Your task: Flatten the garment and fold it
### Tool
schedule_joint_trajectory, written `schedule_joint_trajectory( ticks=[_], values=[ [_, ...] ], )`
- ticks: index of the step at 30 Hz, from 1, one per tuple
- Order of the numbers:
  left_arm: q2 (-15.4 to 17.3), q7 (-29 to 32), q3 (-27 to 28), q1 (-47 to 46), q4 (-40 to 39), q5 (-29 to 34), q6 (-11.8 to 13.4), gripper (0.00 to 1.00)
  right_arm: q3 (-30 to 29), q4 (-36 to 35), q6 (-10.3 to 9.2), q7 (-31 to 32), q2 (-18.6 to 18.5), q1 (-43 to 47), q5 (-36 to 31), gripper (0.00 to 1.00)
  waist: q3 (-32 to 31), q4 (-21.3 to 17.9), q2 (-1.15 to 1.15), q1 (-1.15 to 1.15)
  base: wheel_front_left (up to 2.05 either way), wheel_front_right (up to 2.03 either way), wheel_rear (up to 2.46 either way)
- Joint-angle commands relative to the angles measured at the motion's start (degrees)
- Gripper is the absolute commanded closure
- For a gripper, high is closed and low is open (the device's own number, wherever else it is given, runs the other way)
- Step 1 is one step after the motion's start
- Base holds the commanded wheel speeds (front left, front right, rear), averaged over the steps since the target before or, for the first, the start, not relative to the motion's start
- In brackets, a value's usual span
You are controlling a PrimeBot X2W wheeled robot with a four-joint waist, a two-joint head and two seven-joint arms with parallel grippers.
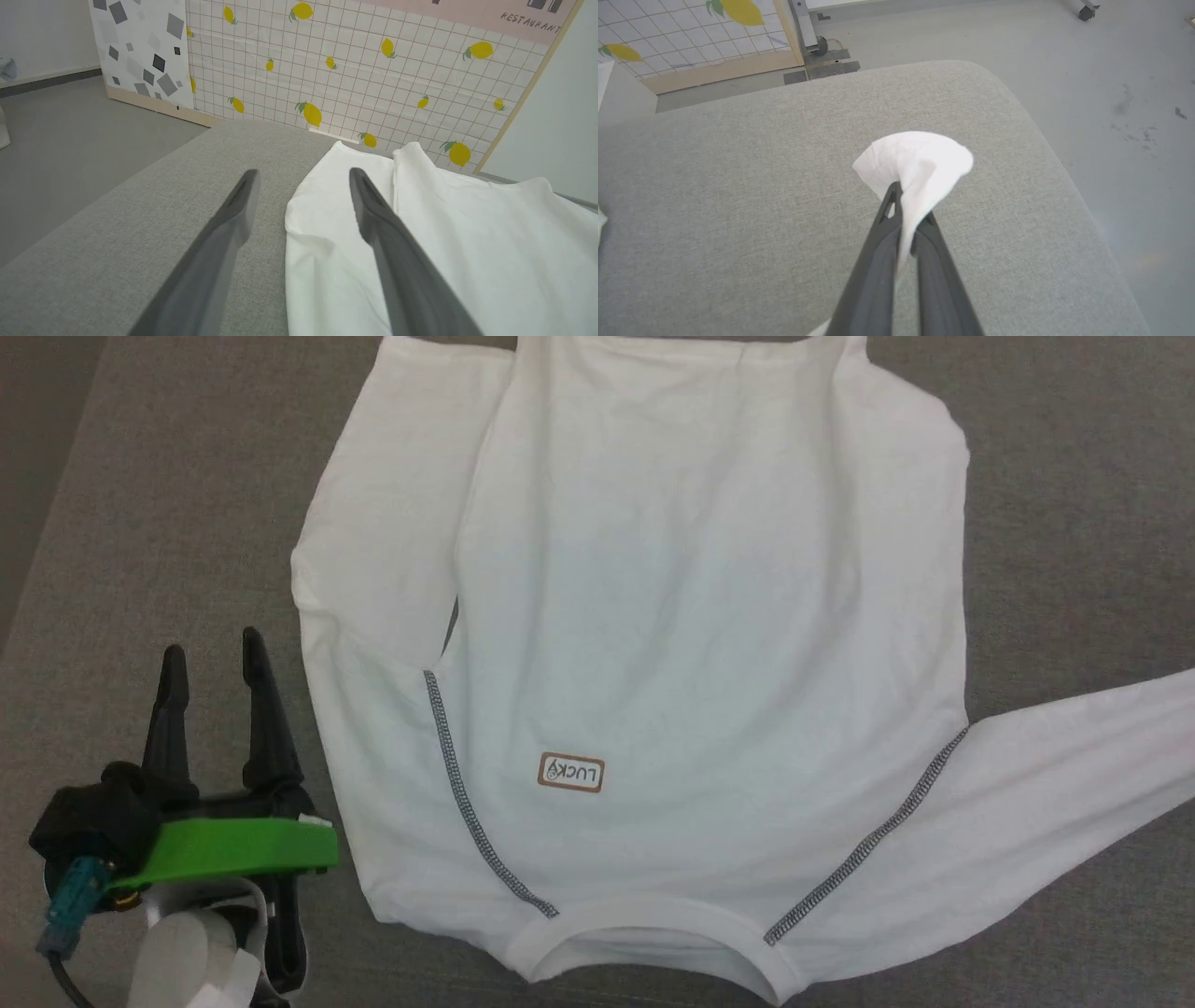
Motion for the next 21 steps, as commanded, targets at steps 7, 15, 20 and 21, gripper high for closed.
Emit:
schedule_joint_trajectory(
  ticks=[7, 15, 20, 21],
  values=[
    [-0.2, -0.27, 0.16, 3.96, 0.08, -0.79, 1.25, 0.0, -5.79, -1.64, -0.08, 1.14, -0.6, 7.6, -4.42, 1.0, -10.13, -3.0, 0.0, 0.0, 0.0, 0.0, 0.0],
    [-0.2, -0.27, 0.26, 6.46, 0.02, -1.59, 1.97, 0.0, 4.87, -9.28, -0.08, -0.6, 1.72, 12.9, 3.53, 1.0, -13.08, -3.17, 0.0, 0.0, 0.0, 0.0, 0.0],
    [-0.2, -0.27, 0.04, 7.34, 0.07, -1.89, 2.2, 0.0, 16.41, -17.05, -0.08, -0.33, 4.31, 15.0, 10.31, 1.0, -14.08, -2.69, 0.0, 0.0, 0.0, 0.0, 0.0],
    [-0.2, -0.27, -0.06, 7.44, 0.11, -1.92, 2.21, 0.0, 19.11, -18.94, -0.08, 0.1, 5.08, 15.3, 11.69, 1.0, -14.27, -2.49, 0.0, 0.0, 0.0, 0.0, 0.0]
  ],
)
